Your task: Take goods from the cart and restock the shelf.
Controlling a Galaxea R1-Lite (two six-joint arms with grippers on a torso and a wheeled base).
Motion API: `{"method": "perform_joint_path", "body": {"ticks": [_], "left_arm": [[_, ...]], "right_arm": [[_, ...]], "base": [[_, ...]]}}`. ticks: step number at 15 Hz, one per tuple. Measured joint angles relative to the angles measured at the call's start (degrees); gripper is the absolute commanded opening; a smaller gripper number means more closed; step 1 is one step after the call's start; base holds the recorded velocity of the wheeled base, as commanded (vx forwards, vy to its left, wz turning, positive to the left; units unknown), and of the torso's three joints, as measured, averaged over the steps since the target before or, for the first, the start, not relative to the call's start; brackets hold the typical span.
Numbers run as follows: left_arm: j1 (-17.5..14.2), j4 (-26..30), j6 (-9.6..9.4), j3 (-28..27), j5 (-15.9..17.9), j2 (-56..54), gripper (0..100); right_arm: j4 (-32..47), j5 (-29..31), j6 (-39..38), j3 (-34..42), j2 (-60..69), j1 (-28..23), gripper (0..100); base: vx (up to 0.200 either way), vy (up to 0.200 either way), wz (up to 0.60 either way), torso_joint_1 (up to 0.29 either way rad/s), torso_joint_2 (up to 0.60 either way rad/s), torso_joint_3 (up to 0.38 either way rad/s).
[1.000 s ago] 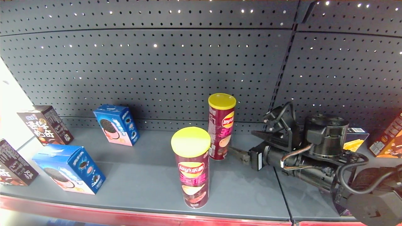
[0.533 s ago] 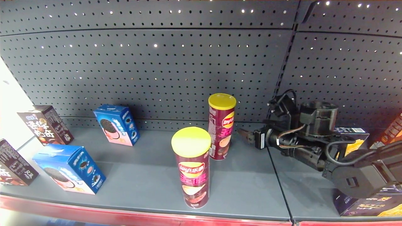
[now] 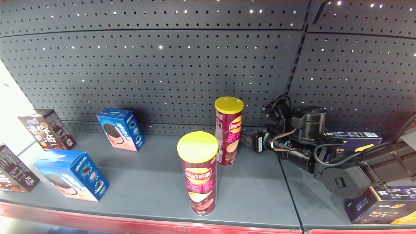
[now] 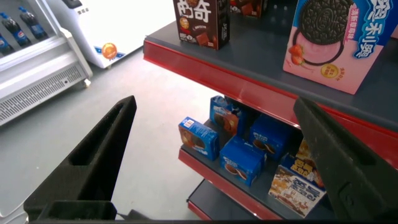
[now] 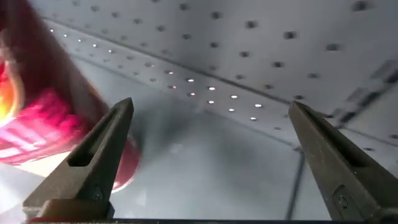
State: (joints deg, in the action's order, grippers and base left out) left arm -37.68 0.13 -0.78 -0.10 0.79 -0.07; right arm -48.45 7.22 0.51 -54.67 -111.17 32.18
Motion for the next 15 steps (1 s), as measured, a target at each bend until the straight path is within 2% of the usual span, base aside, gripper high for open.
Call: {"method": "perform_joint_path", "body": {"ticks": [5,15], "left_arm": [[0.0,0.0,-0.01,0.0,0.0,0.0,100],[0.0,0.0,-0.01,0.0,0.0,0.0,100]], "right_arm": [[-0.1,0.2,0.0,0.6,0.1,2.7,100],[-0.4,-0.2,0.0,4.3,3.0,2.8,100]], "base": [[0.000,0.000,0.00,0.000,0.00,0.000],[0.000,0.000,0.00,0.000,0.00,0.000]]}}
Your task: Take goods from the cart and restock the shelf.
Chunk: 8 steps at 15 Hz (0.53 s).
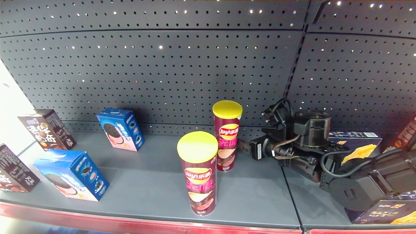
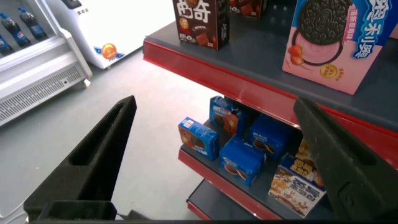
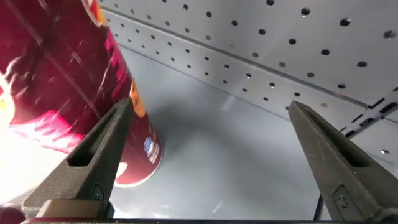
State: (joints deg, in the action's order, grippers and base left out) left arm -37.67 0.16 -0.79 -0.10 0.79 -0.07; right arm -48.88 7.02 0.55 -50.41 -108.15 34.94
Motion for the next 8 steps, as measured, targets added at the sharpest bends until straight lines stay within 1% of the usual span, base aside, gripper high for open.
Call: {"method": "perform_joint_path", "body": {"ticks": [5,8], "left_arm": [[0.0,0.0,0.01,0.0,0.0,0.0,100],[-0.1,0.0,0.01,0.0,0.0,0.0,100]], "right_arm": [[0.3,0.1,2.4,0.9,3.0,-1.5,100],[0.3,0.0,2.8,3.0,5.3,-2.1,100]], "base": [[0.000,0.000,0.00,0.000,0.00,0.000],[0.000,0.000,0.00,0.000,0.00,0.000]]}}
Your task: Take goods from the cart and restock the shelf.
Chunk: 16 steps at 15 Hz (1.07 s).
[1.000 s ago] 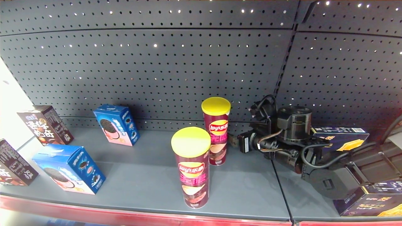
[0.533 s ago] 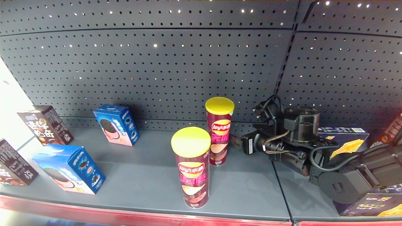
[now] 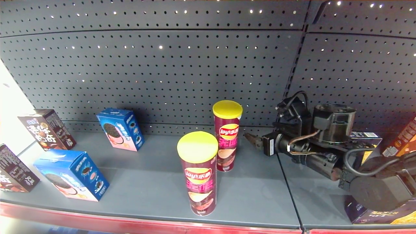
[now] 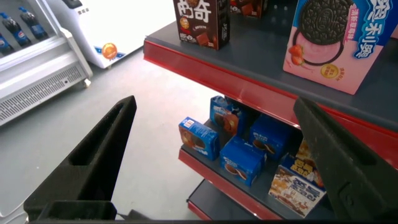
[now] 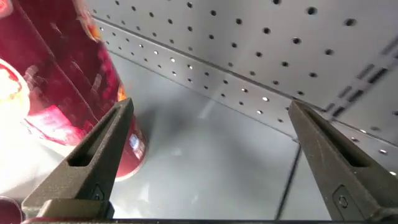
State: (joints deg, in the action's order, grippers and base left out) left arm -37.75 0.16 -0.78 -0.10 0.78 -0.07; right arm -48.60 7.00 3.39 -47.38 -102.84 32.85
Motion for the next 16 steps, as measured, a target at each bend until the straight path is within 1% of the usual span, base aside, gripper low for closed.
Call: {"method": "perform_joint_path", "body": {"ticks": [4,8,12,16], "left_arm": [[0.0,0.0,0.00,0.0,0.0,0.0,100],[0.1,0.0,-0.01,0.0,0.0,0.0,100],[0.1,0.0,-0.01,0.0,0.0,0.0,100],[0.1,0.0,-0.01,0.0,0.0,0.0,100]], "right_arm": [[-0.2,-5.0,2.0,7.1,4.7,0.0,100],[-0.7,-7.5,3.3,12.0,6.5,0.9,100],[-1.3,-8.5,3.4,11.1,4.1,3.5,100],[-1.5,-7.9,3.5,6.2,-0.7,5.2,100]], "base": [[0.000,0.000,0.00,0.000,0.00,0.000],[0.000,0.000,0.00,0.000,0.00,0.000],[0.000,0.000,0.00,0.000,0.00,0.000],[0.000,0.000,0.00,0.000,0.00,0.000]]}}
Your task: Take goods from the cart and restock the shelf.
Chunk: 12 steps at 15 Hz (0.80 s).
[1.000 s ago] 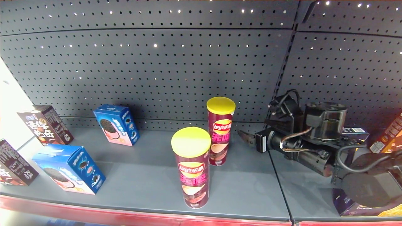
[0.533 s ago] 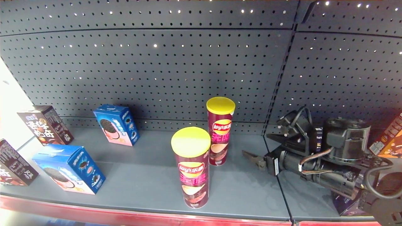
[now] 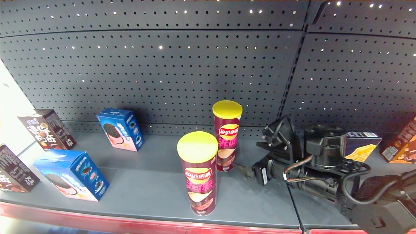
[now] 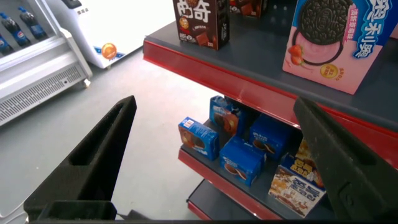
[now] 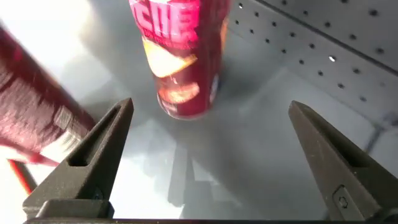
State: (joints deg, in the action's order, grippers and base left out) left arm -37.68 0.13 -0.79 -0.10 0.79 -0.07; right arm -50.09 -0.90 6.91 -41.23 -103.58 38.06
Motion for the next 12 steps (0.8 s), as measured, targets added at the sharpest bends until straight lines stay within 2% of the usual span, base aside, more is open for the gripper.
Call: {"method": "perform_joint_path", "body": {"ticks": [4,12], "left_arm": [[0.0,0.0,0.01,0.0,0.0,0.0,100],[0.0,0.0,0.01,0.0,0.0,0.0,100]], "right_arm": [[0.2,2.5,-0.1,-4.9,-4.4,-0.5,100],[0.7,2.6,-0.5,-9.6,-8.3,-1.1,100]], "base": [[0.000,0.000,0.00,0.000,0.00,0.000],[0.000,0.000,0.00,0.000,0.00,0.000]]}}
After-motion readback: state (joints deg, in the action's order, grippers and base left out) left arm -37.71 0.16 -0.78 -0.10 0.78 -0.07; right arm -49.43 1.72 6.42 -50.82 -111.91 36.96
